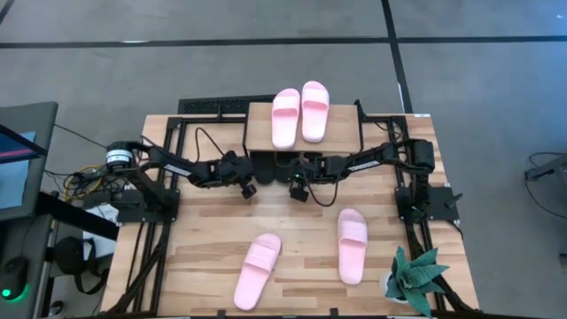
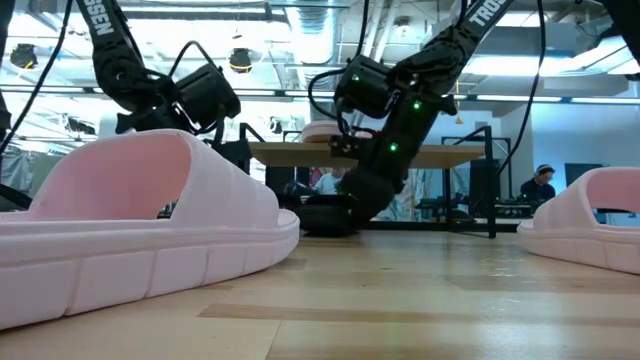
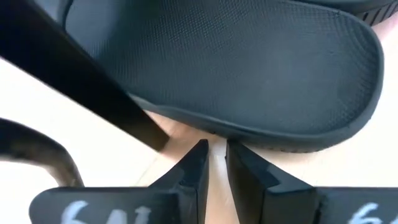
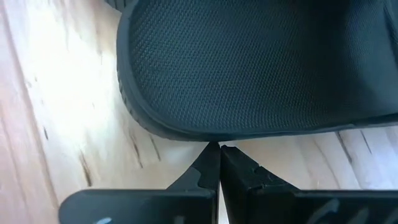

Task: Pick and place slides into the shelf
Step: Adjust the black slides under the shelf

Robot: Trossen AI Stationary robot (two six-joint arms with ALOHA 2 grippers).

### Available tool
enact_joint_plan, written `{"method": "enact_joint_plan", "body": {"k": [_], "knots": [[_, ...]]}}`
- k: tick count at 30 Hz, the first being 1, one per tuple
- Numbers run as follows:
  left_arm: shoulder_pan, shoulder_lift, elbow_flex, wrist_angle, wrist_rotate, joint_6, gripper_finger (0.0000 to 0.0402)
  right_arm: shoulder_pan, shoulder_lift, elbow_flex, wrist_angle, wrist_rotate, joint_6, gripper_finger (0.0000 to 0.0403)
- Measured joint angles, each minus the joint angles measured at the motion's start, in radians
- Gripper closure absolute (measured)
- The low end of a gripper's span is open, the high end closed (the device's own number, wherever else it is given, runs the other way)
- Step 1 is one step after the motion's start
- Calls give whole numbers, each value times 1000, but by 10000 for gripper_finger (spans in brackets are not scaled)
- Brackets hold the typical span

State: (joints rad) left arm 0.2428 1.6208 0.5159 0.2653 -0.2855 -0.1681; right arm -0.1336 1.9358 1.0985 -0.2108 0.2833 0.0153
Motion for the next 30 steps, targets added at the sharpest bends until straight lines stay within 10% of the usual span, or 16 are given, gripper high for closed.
{"method": "enact_joint_plan", "body": {"k": [30], "knots": [[17,-136,-1,-135,8,8,354,-30,0,1,-40,2,54,402]]}}
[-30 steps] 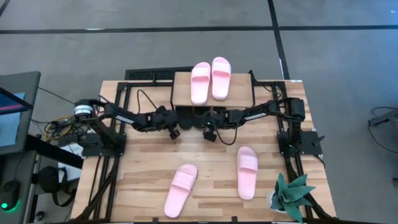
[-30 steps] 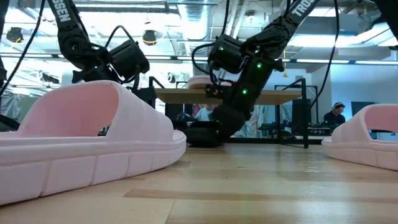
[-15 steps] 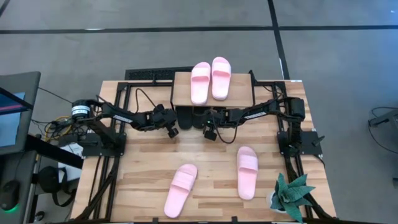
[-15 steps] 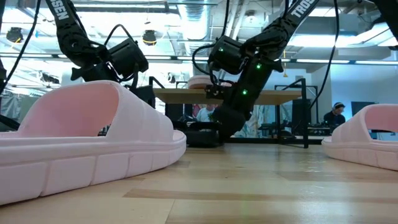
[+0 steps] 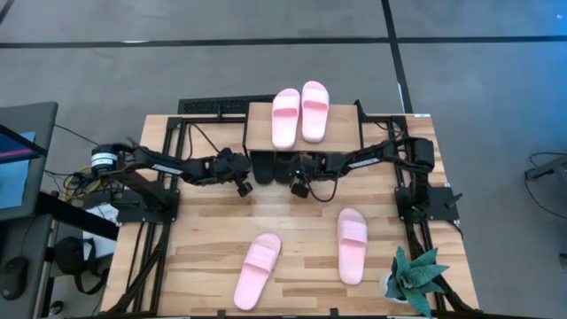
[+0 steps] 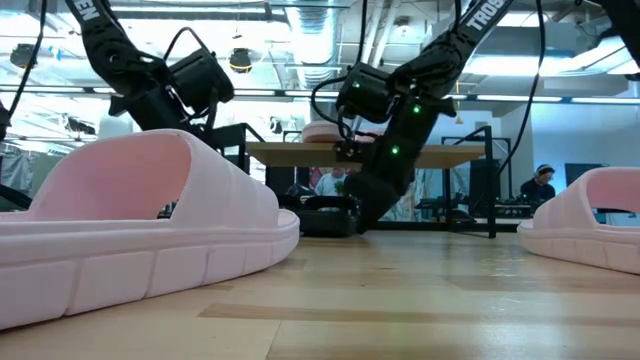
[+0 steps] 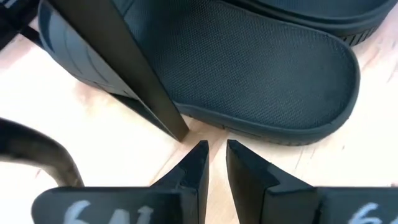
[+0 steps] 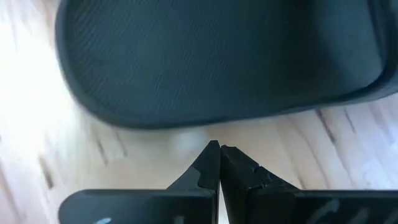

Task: Pick and place slides into the shelf
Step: Adjust the black slides under the shelf, then put the right pink slide under the shelf

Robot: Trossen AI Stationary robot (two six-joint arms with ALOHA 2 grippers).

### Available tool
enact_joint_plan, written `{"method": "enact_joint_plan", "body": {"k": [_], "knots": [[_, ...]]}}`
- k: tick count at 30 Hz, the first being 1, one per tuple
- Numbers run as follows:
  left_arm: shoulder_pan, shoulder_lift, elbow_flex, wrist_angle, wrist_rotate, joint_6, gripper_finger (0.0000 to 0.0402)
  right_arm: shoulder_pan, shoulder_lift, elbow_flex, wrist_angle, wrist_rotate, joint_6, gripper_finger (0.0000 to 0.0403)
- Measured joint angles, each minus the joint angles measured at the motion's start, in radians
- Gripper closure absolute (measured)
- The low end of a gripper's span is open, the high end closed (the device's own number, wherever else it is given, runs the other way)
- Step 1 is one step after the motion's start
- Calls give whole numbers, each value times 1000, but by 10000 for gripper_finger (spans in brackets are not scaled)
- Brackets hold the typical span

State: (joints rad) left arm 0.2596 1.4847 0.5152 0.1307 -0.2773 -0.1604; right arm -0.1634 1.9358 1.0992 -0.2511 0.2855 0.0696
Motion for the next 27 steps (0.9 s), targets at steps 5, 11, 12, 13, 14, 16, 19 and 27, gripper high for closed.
{"method": "enact_joint_plan", "body": {"k": [5,11,12,13,14,16,19,27], "knots": [[0,-35,0,-55,1,17,354,-3,0,0,34,-11,-24,402],[0,-41,0,-84,1,16,354,0,0,0,37,-26,-35,402],[0,-41,0,-86,1,16,354,0,0,0,37,-26,-36,402],[0,-41,0,-87,1,16,354,2,0,0,41,-27,-37,402],[0,-41,0,-88,1,16,354,2,0,0,44,-34,-45,402],[0,-41,0,-88,4,16,354,4,0,0,62,-57,-66,402],[0,-41,0,-91,9,15,354,12,0,0,75,-74,-75,402],[0,-41,0,-99,9,8,354,10,0,0,29,-43,-26,402]]}}
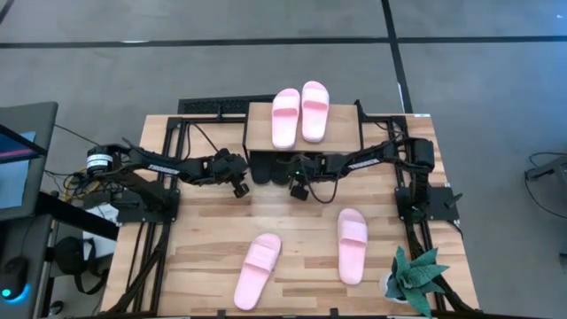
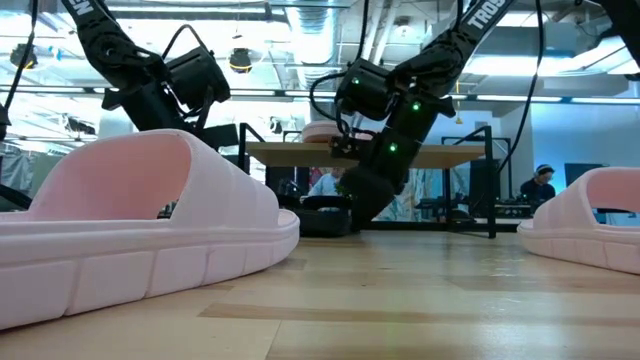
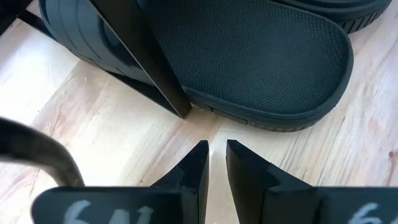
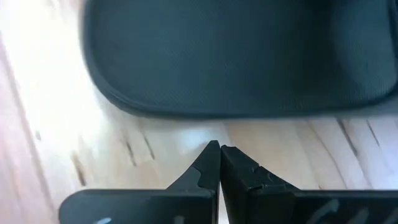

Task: Pick and place slides into the shelf
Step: Put the right pink slide under the shelf

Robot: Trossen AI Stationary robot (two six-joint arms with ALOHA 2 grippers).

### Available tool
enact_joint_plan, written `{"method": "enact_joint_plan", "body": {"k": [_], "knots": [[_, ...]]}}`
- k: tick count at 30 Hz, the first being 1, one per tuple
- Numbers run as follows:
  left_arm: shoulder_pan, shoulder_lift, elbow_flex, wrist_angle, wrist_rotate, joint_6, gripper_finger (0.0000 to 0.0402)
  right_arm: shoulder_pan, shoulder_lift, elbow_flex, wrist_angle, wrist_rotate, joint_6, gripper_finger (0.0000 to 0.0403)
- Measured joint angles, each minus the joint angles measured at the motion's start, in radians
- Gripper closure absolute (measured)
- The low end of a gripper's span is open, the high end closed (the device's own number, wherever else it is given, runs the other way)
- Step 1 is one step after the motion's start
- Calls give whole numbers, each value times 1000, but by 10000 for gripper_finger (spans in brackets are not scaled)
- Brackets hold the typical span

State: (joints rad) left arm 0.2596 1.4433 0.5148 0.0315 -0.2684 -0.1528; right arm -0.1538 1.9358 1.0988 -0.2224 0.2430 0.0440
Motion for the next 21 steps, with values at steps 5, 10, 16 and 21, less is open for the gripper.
{"method": "enact_joint_plan", "body": {"k": [5,10,16,21], "knots": [[0,0,0,0,3,-7,354,-7,0,0,-27,2,9,402],[0,0,0,1,29,-22,354,-23,0,0,-17,-1,-2,402],[0,0,0,1,46,-27,354,-48,0,0,26,-6,-44,402],[0,0,0,2,51,-32,354,-53,0,0,28,-7,-52,402]]}}
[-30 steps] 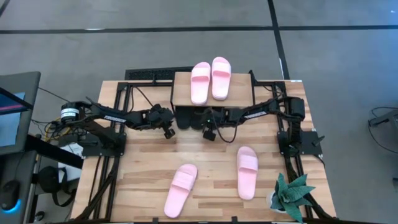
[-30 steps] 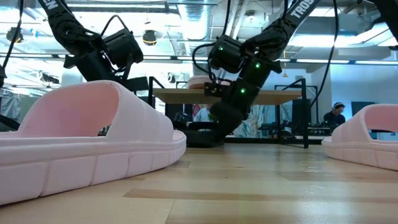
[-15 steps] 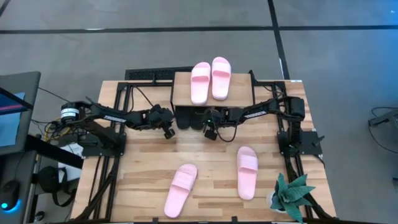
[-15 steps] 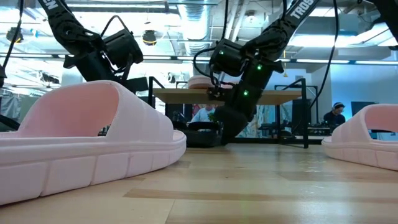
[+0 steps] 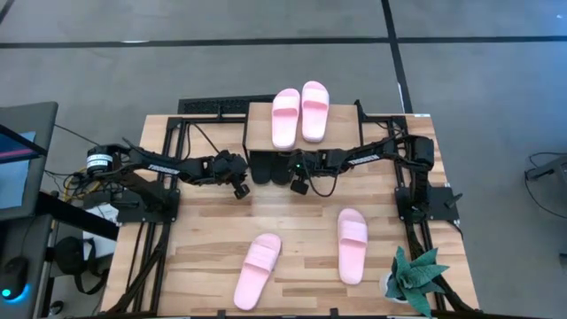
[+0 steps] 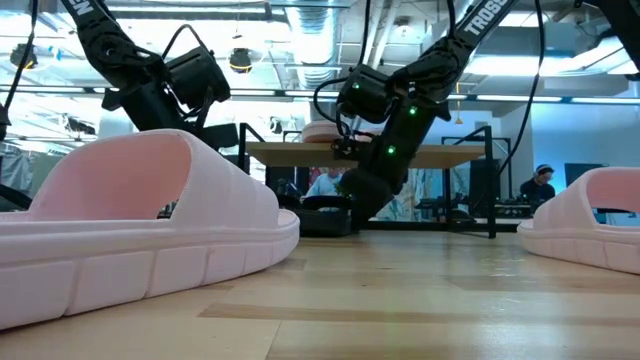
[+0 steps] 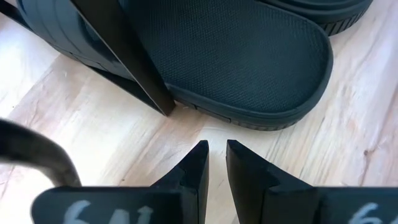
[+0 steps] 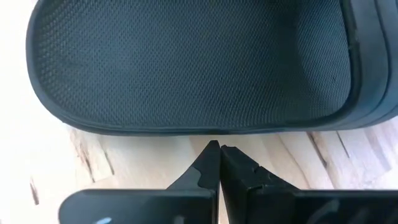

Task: Pick and place slides into the shelf
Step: Put the right pink slide under the shelf

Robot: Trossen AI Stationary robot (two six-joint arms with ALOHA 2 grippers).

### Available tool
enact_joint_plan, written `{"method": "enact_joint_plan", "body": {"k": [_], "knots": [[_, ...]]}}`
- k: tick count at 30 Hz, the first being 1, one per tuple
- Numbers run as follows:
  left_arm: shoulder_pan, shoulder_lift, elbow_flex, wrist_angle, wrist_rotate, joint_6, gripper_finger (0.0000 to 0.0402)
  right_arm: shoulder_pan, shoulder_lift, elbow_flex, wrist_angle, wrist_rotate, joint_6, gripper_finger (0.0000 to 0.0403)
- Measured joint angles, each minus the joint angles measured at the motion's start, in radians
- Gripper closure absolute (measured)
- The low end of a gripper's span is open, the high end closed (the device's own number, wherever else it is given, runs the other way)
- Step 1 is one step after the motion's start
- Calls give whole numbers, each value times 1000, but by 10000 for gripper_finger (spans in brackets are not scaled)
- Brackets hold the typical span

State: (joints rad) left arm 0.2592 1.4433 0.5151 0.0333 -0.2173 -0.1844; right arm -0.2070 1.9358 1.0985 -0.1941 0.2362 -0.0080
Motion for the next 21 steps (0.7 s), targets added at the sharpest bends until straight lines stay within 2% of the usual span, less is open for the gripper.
{"method": "enact_joint_plan", "body": {"k": [9,21], "knots": [[-1,0,0,3,17,-29,354,-5,0,0,-22,2,6,402],[-39,0,0,1,25,-52,354,12,-24,-2,-160,64,171,402]]}}
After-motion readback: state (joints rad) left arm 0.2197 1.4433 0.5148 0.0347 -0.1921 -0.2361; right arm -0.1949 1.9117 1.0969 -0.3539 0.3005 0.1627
